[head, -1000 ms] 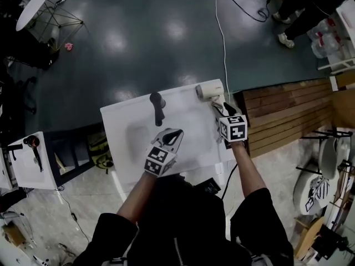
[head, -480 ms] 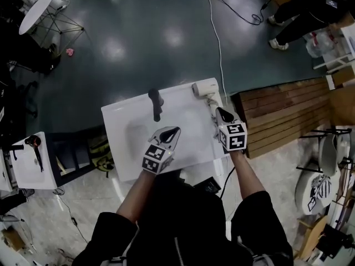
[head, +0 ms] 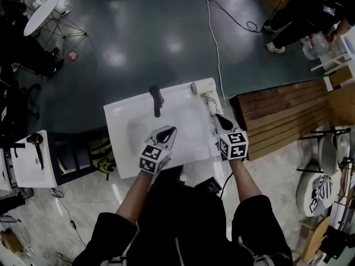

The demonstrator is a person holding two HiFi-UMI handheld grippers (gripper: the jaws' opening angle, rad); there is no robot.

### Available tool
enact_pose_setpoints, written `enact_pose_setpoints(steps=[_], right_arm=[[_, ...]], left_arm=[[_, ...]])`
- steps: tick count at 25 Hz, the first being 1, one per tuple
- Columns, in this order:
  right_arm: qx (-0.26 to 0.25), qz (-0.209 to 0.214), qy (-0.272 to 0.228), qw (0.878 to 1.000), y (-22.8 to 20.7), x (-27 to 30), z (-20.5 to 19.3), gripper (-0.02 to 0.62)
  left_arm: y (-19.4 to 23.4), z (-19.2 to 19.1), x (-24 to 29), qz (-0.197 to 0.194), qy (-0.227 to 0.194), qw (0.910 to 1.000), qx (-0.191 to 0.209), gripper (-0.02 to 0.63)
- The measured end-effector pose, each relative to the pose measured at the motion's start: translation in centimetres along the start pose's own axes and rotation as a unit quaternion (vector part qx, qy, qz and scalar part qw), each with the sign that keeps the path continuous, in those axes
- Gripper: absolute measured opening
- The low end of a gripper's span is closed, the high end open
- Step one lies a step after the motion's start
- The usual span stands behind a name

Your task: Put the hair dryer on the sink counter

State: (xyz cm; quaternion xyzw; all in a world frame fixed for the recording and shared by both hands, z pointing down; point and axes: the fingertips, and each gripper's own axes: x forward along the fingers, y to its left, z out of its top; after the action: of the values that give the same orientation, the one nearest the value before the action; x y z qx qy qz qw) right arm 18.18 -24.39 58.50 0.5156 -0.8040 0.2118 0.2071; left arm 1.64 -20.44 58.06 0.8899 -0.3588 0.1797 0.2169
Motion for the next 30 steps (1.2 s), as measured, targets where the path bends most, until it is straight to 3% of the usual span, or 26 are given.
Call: enact_pose_setpoints(steps=[11, 30], right_arm=[[-0.011, -0.005, -0.061, 0.998, 3.1, -5.4, 1.5, 0.006], [-0.021, -0.013, -0.11, 0.994, 5.0, -11.8, 2.5, 0.006]], left_arm=[[-1.9, 0.7, -2.6, 0.003, -0.02, 0.9996, 0.021, 0.011], [-5.2, 0.9, -7.1, 0.008, -0.047, 0.9978, 0.045, 0.011]])
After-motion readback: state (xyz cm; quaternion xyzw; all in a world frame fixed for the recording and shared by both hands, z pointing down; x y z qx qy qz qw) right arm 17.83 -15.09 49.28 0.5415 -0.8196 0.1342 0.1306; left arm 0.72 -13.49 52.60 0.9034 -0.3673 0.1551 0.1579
